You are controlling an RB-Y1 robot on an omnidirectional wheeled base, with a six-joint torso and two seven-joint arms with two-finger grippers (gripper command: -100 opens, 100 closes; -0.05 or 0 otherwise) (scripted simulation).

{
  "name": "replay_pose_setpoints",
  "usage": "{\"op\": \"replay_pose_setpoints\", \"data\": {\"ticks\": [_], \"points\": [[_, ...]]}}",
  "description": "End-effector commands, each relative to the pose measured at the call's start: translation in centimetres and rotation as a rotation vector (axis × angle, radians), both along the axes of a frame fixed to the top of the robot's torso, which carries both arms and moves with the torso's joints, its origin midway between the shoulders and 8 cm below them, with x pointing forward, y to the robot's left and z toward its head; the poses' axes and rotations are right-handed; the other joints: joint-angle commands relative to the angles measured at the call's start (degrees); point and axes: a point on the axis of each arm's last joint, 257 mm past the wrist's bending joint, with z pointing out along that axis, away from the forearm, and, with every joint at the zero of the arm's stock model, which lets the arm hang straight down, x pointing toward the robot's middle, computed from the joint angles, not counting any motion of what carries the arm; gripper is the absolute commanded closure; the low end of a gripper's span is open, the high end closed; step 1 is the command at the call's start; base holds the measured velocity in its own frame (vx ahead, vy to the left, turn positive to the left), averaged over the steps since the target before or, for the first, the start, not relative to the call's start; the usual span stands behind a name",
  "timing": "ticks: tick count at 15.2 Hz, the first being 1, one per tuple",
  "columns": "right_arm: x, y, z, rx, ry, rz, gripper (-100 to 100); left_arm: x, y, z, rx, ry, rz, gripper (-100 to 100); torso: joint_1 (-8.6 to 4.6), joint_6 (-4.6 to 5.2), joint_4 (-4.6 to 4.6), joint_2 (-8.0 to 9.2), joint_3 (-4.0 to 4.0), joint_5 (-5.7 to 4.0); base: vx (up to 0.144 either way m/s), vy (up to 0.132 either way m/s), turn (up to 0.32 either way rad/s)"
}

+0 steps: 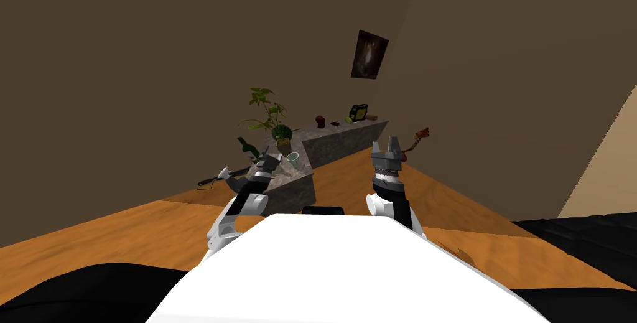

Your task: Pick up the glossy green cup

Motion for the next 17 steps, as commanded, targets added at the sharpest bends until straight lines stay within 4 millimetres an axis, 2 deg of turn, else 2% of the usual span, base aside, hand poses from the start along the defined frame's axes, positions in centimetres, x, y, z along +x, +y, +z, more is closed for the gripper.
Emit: {"op": "replay_pose_setpoints", "data": {"ticks": [1, 17], "points": [[0.0, 0.0, 0.0, 0.0, 0.0, 0.0, 0, 0.3, 0.2, -0.8, -0.025, 0.043, -0.014, -100, 0.0, 0.0, 0.0, 0.0, 0.0, 0.0, 0.005, -0.022, -0.052], [0.0, 0.0, 0.0, 0.0, 0.0, 0.0, 0, 2.2, 2.5, -6.1, -0.235, 0.366, -0.091, -100, -0.01, -0.01, 0.0, 0.0, 0.0, 0.0, 0.007, -0.026, -0.051]]}}
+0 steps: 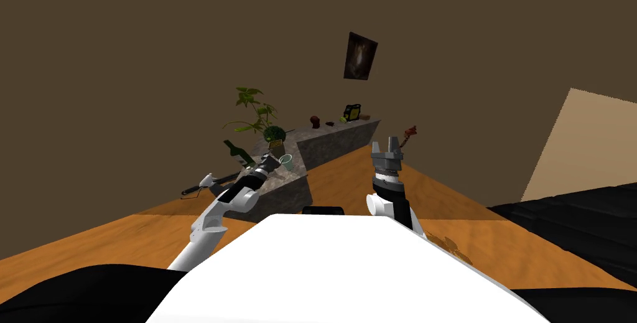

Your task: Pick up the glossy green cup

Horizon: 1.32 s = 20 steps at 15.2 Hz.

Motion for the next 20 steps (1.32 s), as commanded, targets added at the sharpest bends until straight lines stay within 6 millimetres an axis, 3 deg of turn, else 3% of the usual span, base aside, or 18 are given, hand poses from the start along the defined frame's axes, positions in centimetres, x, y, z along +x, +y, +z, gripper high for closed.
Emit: {"op": "replay_pose_setpoints", "data": {"ticks": [1, 20], "points": [[0.0, 0.0, 0.0, 0.0, 0.0, 0.0, 0, 0.1, 0.4, -1.1, -0.031, 0.057, 0.0, -100, 0.0, 0.0, 0.0, 0.0, 0.0, 0.0, 0.007, -0.032, -0.074], [0.0, 0.0, 0.0, 0.0, 0.0, 0.0, 0, -0.7, 3.3, -6.4, -0.236, 0.437, 0.046, -100, 0.01, -0.01, -0.01, -0.03, -0.02, 0.0, 0.011, -0.024, -0.051]]}}
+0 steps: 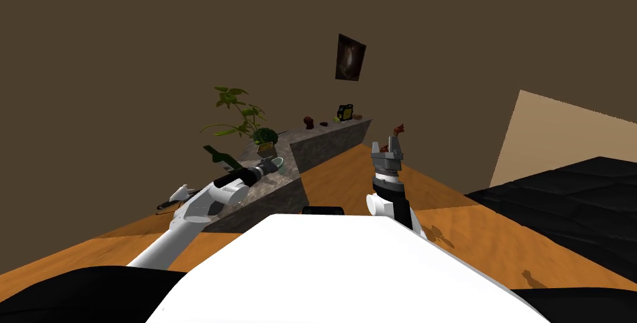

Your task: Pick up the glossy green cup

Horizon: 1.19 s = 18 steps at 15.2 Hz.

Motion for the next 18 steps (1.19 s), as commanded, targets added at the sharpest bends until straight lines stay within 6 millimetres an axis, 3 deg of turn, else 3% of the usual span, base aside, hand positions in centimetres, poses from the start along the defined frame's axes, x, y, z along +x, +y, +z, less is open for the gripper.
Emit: {"op": "replay_pose_setpoints", "data": {"ticks": [1, 18], "points": [[0.0, 0.0, 0.0, 0.0, 0.0, 0.0, 0, -0.3, 0.5, -0.5, -0.033, 0.059, 0.017, -100, 0.0, 0.0, 0.0, 0.0, 0.0, 0.0, 0.015, -0.02, -0.058], [0.0, 0.0, 0.0, 0.0, 0.0, 0.0, 0, -4.0, 3.6, -3.7, -0.153, 0.416, 0.176, -100, 0.0, 0.02, 0.0, -0.03, -0.01, 0.0, 0.017, -0.018, -0.054]]}}
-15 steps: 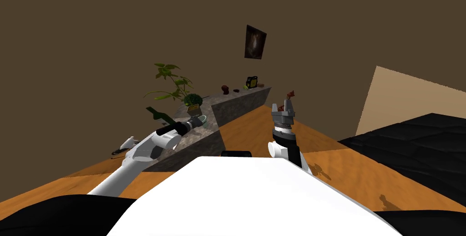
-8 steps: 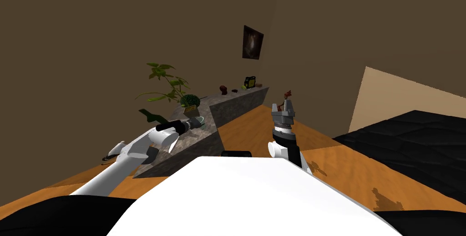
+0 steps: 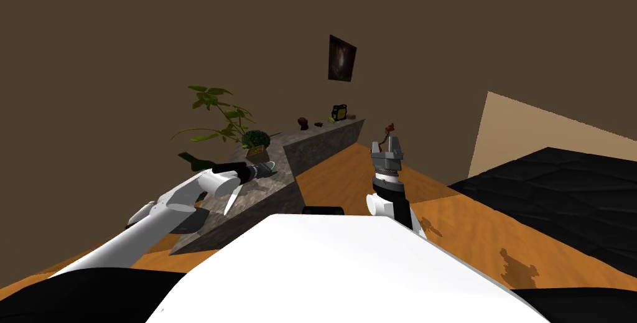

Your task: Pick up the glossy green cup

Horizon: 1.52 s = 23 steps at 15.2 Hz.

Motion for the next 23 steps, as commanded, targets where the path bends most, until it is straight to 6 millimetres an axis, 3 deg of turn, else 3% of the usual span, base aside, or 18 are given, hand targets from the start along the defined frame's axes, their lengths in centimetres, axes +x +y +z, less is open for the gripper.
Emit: {"op": "replay_pose_setpoints", "data": {"ticks": [1, 16, 19, 23], "points": [[0.0, 0.0, 0.0, 0.0, 0.0, 0.0, 0, -0.5, 0.3, -0.3, -0.005, 0.033, 0.017, -100, 0.0, 0.0, 0.0, 0.0, 0.0, 0.0, 0.017, -0.009, -0.012], [0.0, 0.0, 0.0, 0.0, 0.0, 0.0, 0, -5.5, 3.3, -0.8, -0.053, 0.338, 0.225, -100, 0.06, -0.01, 0.02, 0.1, 0.06, 0.01, 0.007, -0.007, -0.033], [0.0, 0.0, 0.0, 0.0, 0.0, 0.0, 0, -5.7, 3.4, -0.7, -0.053, 0.344, 0.23, -100, 0.04, -0.01, 0.02, 0.09, 0.05, 0.01, 0.004, -0.004, -0.034], [0.0, 0.0, 0.0, 0.0, 0.0, 0.0, 0, -5.8, 5.0, -2.9, -0.056, 0.349, 0.248, -100, 0.05, -0.05, -0.03, 0.03, 0.0, 0.07, 0.019, -0.027, -0.05]]}}
